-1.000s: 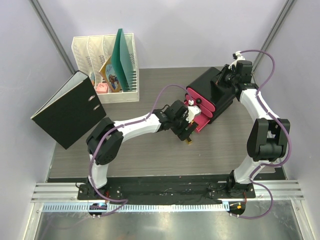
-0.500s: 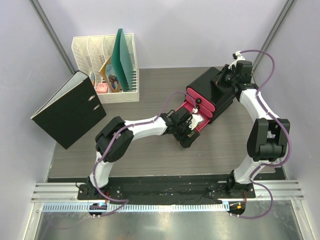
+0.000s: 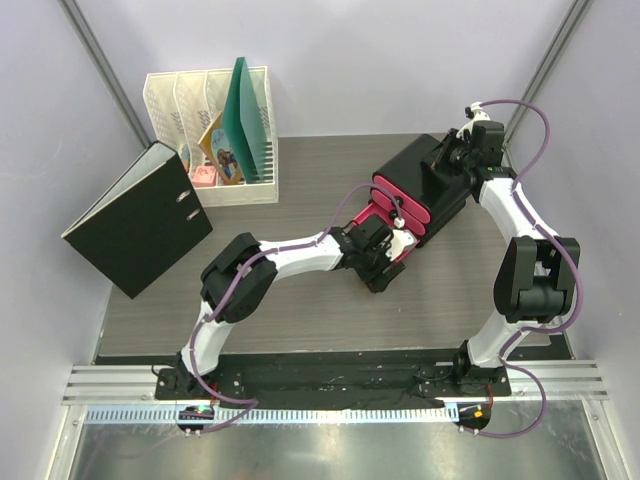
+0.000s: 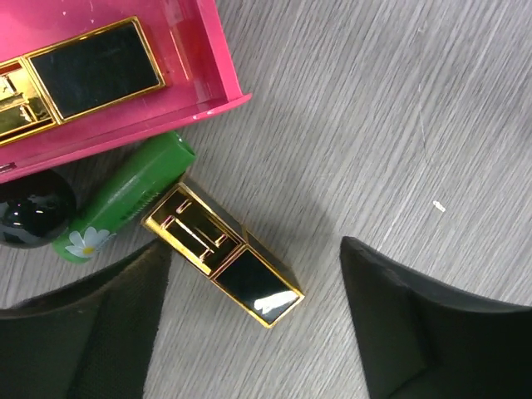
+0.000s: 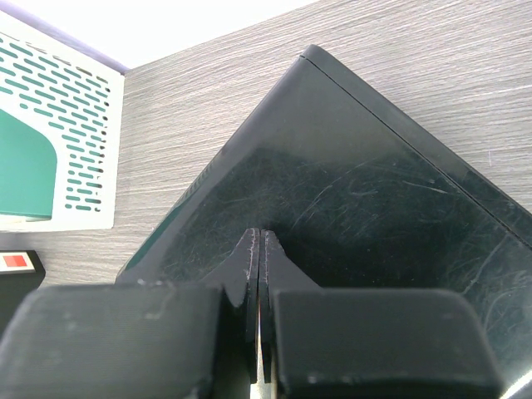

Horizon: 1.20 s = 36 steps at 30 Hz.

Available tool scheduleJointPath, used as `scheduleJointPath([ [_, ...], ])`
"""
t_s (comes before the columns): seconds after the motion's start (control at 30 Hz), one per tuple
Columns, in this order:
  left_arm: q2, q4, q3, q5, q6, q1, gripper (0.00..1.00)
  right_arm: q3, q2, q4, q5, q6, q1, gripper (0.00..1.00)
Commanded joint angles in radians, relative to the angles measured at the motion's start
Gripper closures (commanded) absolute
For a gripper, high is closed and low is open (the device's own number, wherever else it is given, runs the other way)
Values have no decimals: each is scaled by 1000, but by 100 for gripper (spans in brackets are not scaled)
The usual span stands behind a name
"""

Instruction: Organize the makeup

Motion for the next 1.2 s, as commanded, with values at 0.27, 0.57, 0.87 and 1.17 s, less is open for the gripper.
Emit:
scheduleJointPath([
  [0.27, 9, -63, -20, 26, 11, -6, 85, -74, 100, -320, 48, -47, 12, 99],
  [0.57, -126, -47, -66, -45, 8, -6, 100, -77, 103, -317, 45, -49, 13, 99],
  [0.87, -247, 93, -42, -134, 29, -4, 100, -81, 103, -318, 46, -47, 13, 99],
  [1.17, -103, 127, 147, -246, 46, 7, 100, -89, 101, -317, 48, -52, 15, 99],
])
